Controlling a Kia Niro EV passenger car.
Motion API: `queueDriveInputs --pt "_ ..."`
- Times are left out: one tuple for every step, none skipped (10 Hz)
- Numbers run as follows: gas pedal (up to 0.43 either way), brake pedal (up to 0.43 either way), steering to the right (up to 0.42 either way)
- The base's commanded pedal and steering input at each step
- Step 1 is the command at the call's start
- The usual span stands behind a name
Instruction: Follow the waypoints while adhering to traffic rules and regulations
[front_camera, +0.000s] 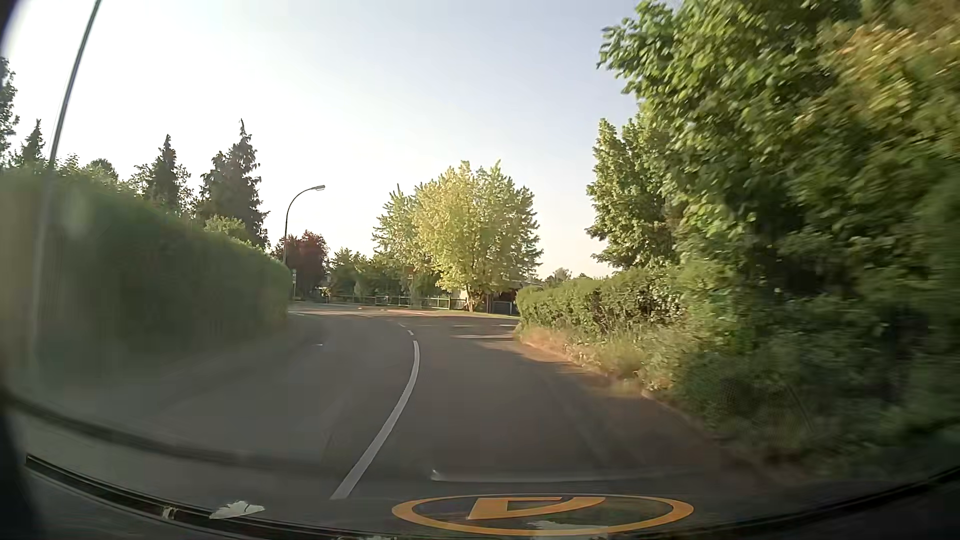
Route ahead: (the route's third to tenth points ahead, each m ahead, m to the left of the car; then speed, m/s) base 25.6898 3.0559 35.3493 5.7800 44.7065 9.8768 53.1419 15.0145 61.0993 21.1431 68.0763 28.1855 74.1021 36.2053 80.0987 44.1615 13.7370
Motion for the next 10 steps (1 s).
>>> queueDriveInputs --pt "0.15 0.0 -0.042" --pt "0.15 0.0 -0.043" --pt "0.15 0.0 -0.043" --pt "0.15 0.0 -0.044" --pt "0.15 0.0 -0.045" --pt "0.15 0.0 -0.045" --pt "0.15 0.0 -0.046" --pt "0.15 0.0 -0.046" --pt "0.15 0.0 -0.046" --pt "0.15 0.0 -0.046"
